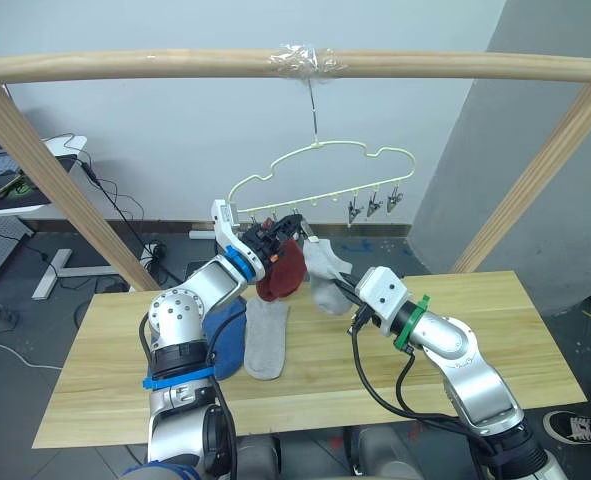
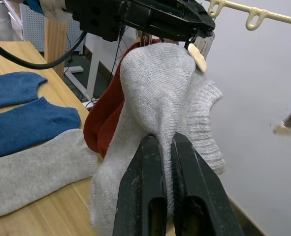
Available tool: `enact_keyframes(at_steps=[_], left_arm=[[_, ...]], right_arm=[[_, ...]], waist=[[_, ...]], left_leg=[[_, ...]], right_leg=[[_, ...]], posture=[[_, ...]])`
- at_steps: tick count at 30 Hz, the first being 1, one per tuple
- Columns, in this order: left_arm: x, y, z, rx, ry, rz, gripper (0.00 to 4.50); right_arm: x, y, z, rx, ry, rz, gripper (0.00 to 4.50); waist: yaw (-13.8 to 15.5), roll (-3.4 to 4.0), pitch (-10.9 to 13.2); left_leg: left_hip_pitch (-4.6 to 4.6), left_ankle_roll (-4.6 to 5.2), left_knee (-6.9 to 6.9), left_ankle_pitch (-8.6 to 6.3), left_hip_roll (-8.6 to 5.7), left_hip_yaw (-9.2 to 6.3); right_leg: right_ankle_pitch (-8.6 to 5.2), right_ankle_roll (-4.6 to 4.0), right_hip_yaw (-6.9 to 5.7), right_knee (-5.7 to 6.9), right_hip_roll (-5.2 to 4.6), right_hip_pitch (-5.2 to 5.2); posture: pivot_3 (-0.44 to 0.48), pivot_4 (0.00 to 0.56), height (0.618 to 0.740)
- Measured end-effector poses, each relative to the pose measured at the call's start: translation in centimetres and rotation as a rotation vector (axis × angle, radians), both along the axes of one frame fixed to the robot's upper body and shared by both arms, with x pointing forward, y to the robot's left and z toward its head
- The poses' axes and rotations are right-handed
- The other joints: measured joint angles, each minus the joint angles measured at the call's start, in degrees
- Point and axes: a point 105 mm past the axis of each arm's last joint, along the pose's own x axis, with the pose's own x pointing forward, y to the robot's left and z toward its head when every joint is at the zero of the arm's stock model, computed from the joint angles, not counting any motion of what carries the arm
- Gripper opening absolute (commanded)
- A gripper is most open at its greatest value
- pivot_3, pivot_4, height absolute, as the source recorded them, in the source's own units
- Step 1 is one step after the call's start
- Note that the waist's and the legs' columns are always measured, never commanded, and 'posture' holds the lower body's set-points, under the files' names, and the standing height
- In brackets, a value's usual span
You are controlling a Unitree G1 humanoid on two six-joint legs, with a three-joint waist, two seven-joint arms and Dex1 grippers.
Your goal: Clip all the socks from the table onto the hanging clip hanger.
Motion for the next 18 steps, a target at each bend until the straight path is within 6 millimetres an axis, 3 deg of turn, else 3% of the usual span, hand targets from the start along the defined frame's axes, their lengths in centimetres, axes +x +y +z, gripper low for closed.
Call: enact_keyframes(at_steps=[14, 18], left_arm=[[-0.1, -0.2, 0.4, -0.019, -0.019, -0.007, 0.0], [-0.3, -0.2, 0.2, 0.005, -0.038, -0.01, 1.06]], right_arm=[[1.4, 0.7, 0.5, 0.021, -0.011, -0.012, 0.03], [1.5, 0.7, 0.4, 0.021, -0.011, -0.014, 0.0]], waist=[[0.08, -0.22, 0.15], [0.08, -0.22, 0.16]], left_leg=[[0.01, 0.0, -0.27, 0.0, 0.0, 0.0], [0.0, -0.01, -0.39, 0.0, 0.01, 0.01]], right_leg=[[-0.02, 0.11, 0.0, -0.05, -0.01, -0.07], [0.03, 0.25, -0.01, -0.04, -0.01, -0.15]], posture=[[-0.08, 0.144, 0.74], [-0.078, 0.142, 0.74]])
